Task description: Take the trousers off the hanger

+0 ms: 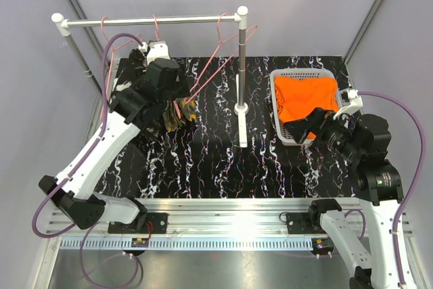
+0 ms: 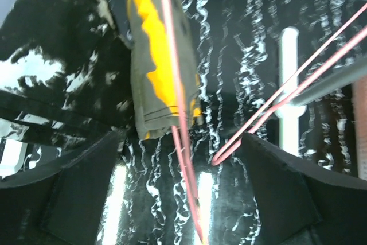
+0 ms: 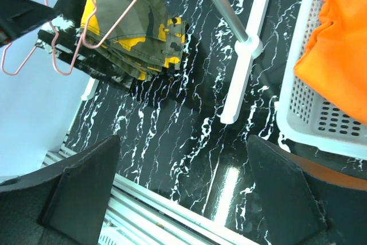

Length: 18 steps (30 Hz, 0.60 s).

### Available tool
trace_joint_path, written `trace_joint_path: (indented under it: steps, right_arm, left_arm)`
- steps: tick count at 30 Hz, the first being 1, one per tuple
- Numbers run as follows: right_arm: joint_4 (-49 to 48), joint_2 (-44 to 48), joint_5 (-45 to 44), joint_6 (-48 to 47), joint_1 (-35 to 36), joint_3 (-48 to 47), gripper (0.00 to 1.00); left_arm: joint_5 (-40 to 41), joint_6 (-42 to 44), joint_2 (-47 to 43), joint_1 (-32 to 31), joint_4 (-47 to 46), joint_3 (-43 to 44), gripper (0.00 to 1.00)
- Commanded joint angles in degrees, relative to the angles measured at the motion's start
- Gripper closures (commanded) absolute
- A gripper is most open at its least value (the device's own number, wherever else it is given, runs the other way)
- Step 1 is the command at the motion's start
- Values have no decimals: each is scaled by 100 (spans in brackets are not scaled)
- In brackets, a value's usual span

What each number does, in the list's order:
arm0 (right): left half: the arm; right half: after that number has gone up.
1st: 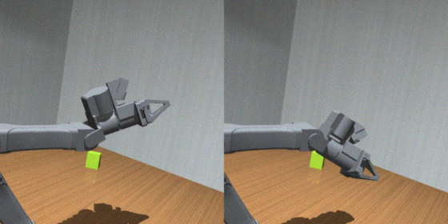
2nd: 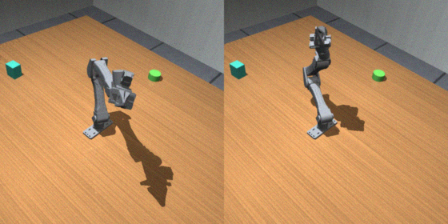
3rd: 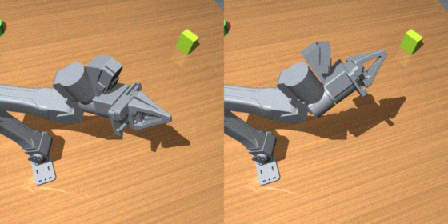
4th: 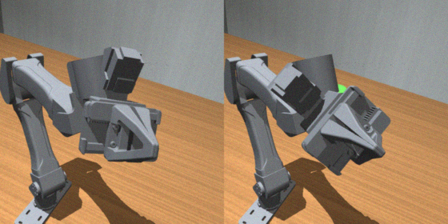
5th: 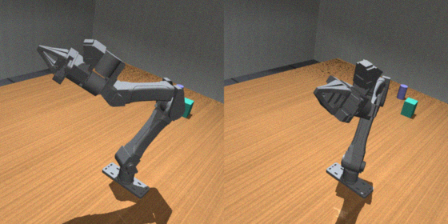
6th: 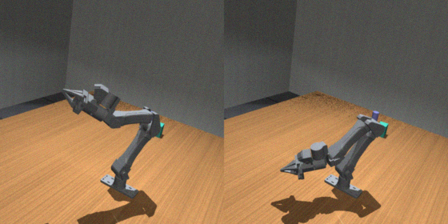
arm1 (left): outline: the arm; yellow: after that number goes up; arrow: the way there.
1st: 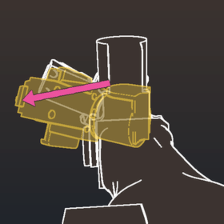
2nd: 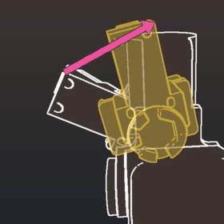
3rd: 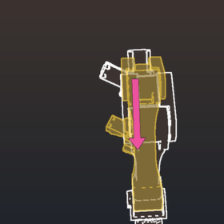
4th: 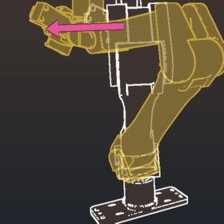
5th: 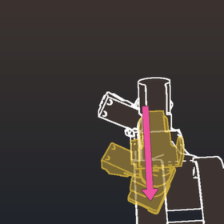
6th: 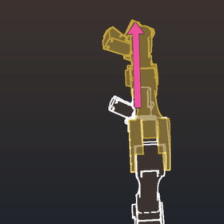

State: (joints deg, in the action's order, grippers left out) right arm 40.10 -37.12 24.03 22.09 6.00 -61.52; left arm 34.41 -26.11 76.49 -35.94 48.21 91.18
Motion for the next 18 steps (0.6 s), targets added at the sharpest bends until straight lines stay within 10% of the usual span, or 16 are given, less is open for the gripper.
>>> trace_joint_path:
  steps: [1,7,18]
  right_arm:
    - [-309,38,286,120,24,52,1]
    - [-406,30,400,208,33,131,0]
    - [-476,47,453,208,24,157,0]
  left_arm:
    - [-286,-26,85,158,-390,-152,15]
    - [-357,-105,366,430,-374,-214,55]
    - [-365,-193,340,580,-286,-162,99]
